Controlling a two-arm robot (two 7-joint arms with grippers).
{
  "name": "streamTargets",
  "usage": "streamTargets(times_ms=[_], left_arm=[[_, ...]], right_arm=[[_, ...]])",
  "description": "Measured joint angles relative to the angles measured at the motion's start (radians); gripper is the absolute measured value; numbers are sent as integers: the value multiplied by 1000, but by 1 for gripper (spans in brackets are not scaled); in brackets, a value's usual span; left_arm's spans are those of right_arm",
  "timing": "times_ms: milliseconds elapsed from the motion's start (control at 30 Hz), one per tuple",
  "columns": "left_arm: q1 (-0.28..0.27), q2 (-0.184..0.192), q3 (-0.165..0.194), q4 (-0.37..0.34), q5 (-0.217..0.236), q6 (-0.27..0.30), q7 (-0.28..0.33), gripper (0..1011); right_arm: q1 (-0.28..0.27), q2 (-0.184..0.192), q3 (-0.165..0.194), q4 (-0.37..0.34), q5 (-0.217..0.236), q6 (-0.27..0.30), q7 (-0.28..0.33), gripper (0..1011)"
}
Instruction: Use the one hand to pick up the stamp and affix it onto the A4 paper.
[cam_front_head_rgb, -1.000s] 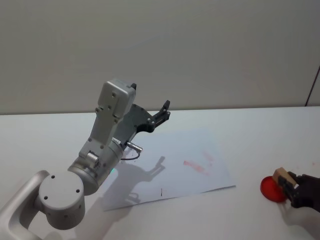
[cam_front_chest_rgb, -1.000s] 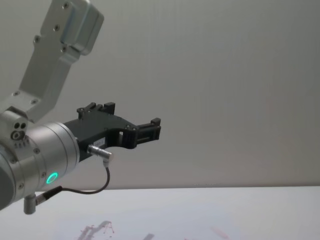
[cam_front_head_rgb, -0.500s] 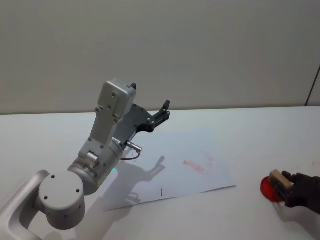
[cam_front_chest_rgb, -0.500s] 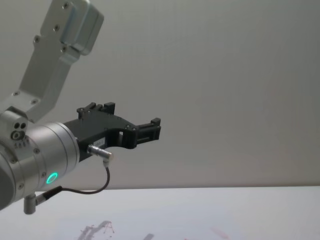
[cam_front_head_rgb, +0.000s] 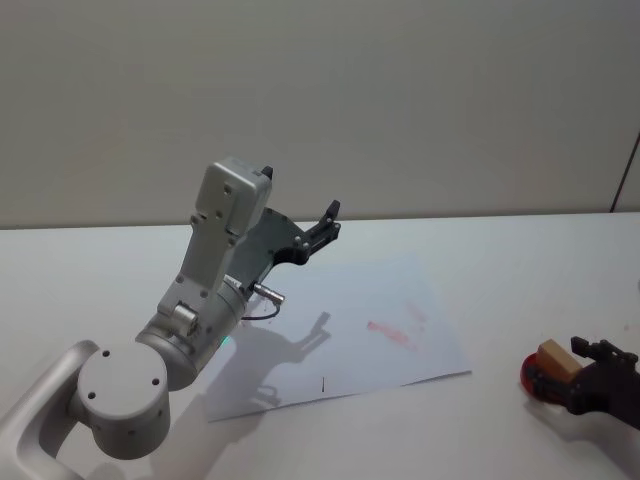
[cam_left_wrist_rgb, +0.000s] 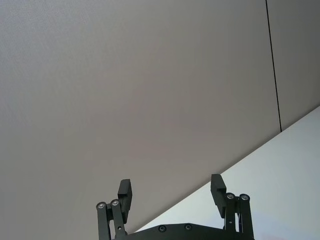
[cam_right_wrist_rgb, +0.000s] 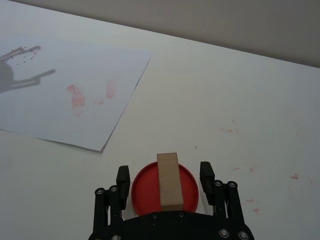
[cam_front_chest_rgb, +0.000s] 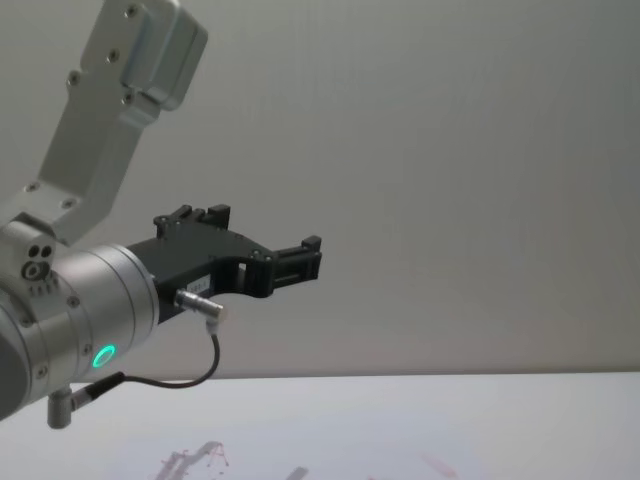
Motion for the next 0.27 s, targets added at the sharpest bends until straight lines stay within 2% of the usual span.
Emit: streamTargets(times_ms=[100, 267], left_arm=[[0, 0, 0, 0, 0, 0, 0, 1001], [0, 0, 0, 0, 0, 0, 0, 1001]], right_arm=[[2, -1, -1, 2, -2, 1, 2, 917], [4, -2, -1, 4, -4, 1, 4, 1001]])
